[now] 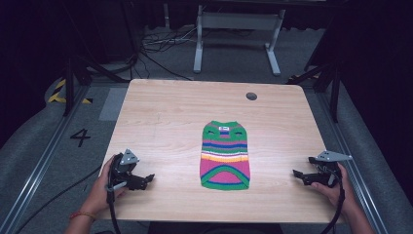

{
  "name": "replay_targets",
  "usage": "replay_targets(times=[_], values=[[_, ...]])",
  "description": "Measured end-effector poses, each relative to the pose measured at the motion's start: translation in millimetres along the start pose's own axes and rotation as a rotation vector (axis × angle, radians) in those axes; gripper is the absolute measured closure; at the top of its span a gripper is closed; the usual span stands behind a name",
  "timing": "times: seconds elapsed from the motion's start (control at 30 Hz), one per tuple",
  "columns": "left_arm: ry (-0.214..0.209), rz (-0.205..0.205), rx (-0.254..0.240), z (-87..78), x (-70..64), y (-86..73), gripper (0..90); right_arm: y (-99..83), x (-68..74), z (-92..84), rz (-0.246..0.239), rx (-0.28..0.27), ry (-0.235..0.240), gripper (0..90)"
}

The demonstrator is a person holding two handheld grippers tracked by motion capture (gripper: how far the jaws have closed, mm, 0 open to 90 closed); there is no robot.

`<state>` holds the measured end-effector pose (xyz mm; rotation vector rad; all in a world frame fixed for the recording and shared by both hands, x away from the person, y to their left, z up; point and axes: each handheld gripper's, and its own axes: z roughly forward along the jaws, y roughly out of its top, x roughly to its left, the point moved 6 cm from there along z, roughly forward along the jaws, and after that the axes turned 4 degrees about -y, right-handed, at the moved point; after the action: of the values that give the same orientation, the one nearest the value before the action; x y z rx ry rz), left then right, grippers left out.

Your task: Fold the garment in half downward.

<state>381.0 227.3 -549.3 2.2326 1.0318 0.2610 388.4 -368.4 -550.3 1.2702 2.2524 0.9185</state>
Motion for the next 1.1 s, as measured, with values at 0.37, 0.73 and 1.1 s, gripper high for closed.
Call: replay_targets(times=[0.37,0.73,1.1], values=[[0.001,0.019,-0.003,-0.3,0.8,0.4,0.5,0.0,-0.1,0.0,0.001,0.001,-0.002,9.2],[-0.054,0.087,0.025,-0.8,3.2,11.9,21.1,3.9,-2.3,0.5,-0.018,0.011,0.019,18.5],[-0.075,0.111,-0.021,9.4,5.0,54.1,27.9,49.9,6.3,1.2,-0.088,-0.02,0.073,28.9]])
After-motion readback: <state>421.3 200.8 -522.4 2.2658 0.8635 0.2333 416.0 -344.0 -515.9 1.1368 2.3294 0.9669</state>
